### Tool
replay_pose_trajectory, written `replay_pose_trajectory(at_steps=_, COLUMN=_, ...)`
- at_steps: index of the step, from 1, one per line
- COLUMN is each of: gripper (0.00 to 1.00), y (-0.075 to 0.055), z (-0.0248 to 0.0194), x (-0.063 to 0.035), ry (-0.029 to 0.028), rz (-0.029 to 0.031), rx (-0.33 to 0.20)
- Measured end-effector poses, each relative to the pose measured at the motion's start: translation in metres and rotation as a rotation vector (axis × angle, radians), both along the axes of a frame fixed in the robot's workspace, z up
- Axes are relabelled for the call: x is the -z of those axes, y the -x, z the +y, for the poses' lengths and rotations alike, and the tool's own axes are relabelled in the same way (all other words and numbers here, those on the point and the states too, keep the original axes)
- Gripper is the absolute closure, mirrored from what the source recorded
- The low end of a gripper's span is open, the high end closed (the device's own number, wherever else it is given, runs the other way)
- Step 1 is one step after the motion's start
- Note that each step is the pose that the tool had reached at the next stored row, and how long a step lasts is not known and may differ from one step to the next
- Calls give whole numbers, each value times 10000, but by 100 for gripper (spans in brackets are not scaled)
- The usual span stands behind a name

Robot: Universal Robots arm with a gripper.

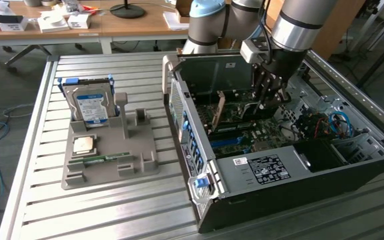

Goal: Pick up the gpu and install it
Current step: 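Insert the gpu into the slot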

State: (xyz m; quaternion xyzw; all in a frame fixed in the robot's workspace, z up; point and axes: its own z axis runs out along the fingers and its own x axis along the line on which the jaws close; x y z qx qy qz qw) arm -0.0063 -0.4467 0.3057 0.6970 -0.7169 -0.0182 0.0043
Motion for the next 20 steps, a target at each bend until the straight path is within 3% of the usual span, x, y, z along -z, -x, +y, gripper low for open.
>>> replay_pose_trajectory(at_steps=20, gripper=73, y=0, z=0, x=34, ry=-1, rz=0, rx=0)
